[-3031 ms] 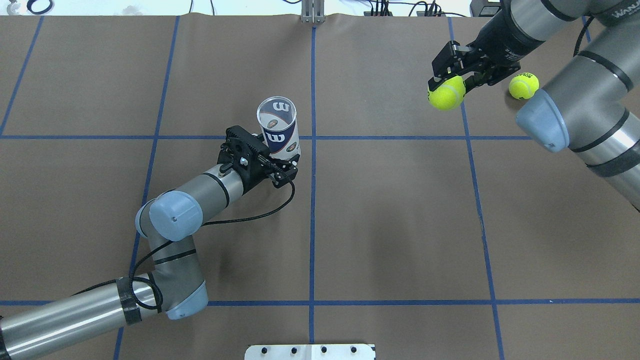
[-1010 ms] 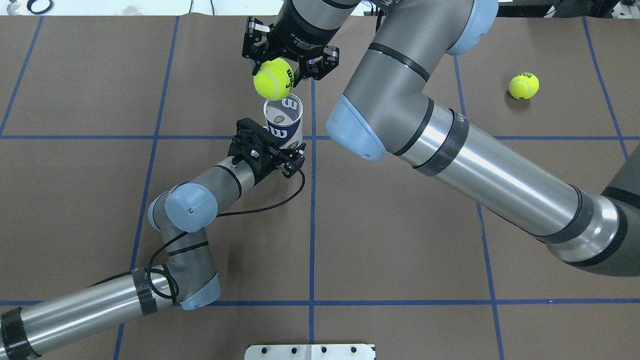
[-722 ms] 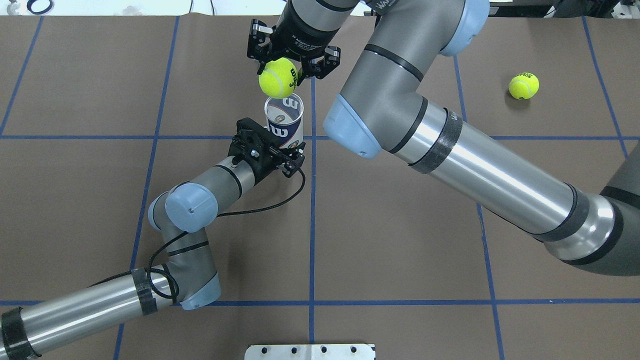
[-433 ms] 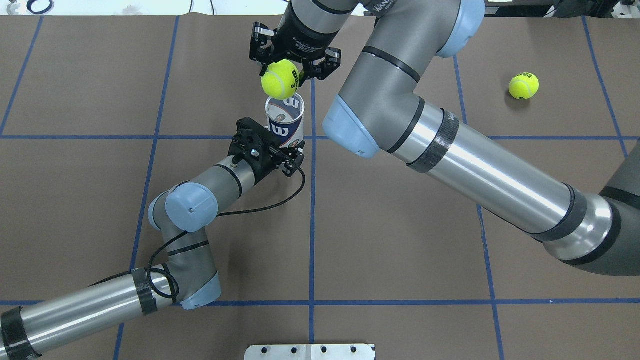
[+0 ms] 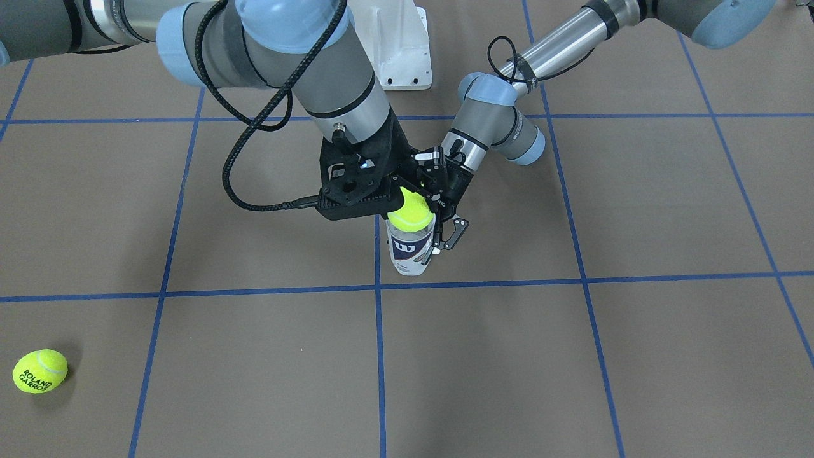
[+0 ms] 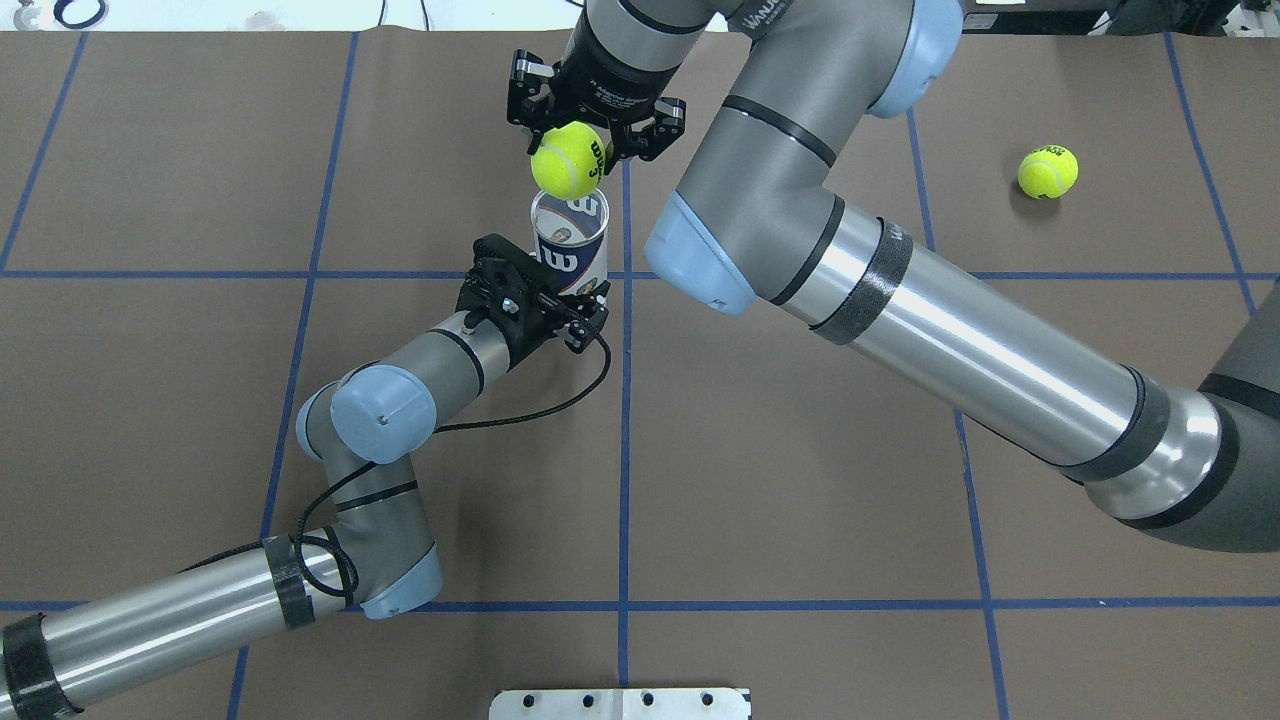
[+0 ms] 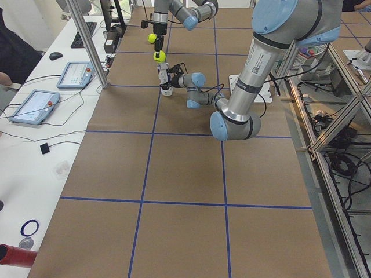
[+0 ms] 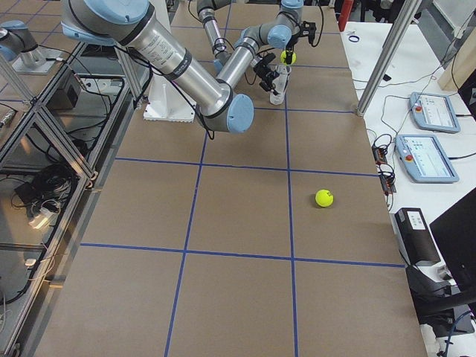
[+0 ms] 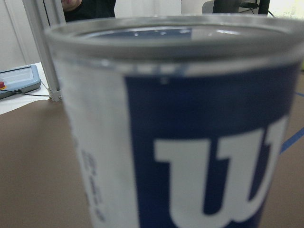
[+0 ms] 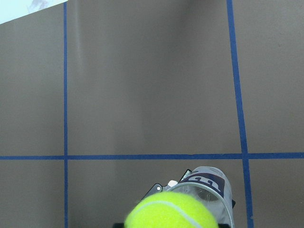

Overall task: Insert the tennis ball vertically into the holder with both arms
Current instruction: 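Lower the ball into the can and open the right gripper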

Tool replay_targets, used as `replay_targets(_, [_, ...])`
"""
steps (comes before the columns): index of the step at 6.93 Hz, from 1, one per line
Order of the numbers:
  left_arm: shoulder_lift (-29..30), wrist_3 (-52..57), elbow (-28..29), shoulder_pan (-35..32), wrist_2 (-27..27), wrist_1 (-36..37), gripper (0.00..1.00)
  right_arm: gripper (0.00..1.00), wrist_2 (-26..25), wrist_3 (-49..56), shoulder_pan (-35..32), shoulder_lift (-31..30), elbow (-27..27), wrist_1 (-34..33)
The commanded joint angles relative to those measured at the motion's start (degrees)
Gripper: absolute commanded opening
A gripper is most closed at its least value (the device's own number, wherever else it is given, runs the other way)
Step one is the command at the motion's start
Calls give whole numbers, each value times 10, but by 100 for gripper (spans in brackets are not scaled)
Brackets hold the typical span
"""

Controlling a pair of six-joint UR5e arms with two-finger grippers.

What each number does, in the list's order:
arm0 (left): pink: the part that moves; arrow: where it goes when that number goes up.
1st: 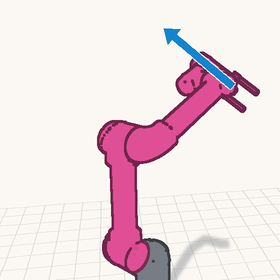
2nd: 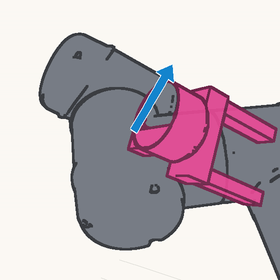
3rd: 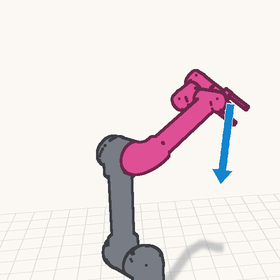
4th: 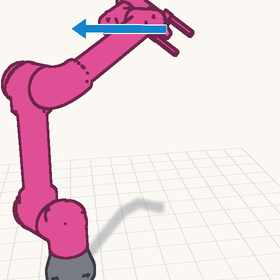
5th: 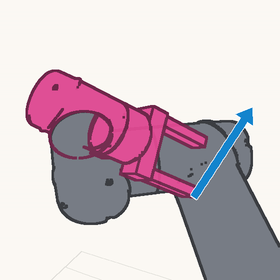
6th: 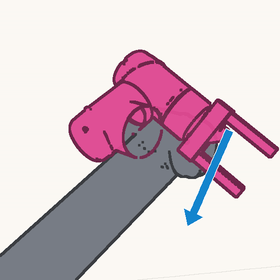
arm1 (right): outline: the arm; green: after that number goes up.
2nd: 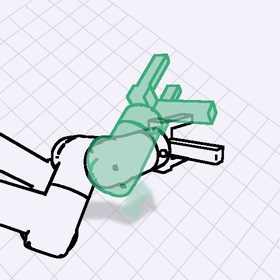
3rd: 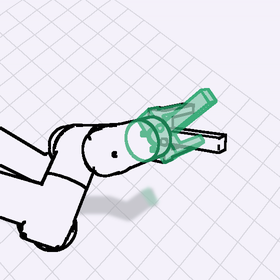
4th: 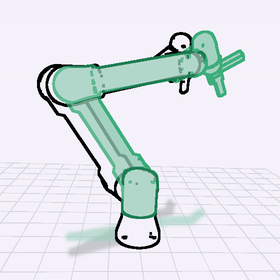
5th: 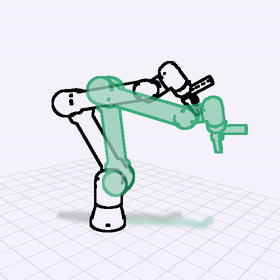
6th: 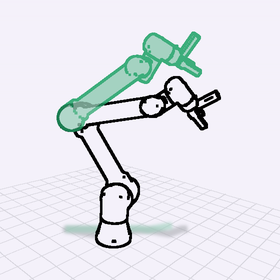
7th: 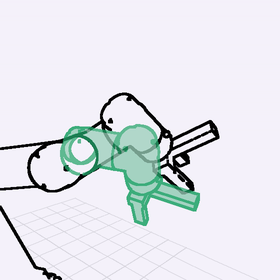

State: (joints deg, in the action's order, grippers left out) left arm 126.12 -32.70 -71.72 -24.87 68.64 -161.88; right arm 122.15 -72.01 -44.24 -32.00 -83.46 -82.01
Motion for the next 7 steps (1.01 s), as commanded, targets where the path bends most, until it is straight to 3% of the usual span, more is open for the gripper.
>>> replay_targets(1, [0, 0, -1, 0, 0, 1, 74, 0, -6, 6, 11, -2, 5, -1])
replay_targets(3, [0, 0, -1, 0, 0, 0, 74, 0, -6, -1, 18, -3, 5, -2])
replay_targets(4, [0, 0, -1, 0, 0, 0, 75, 39, -5, -12, 15, -3, 5, 2])
replay_targets(5, [0, 0, -1, -1, 0, 0, 75, 98, -5, -11, 16, -3, 4, 2])
replay_targets(7, [0, 0, -1, 0, 0, 0, 75, 99, -5, -12, 16, -3, 0, 2])
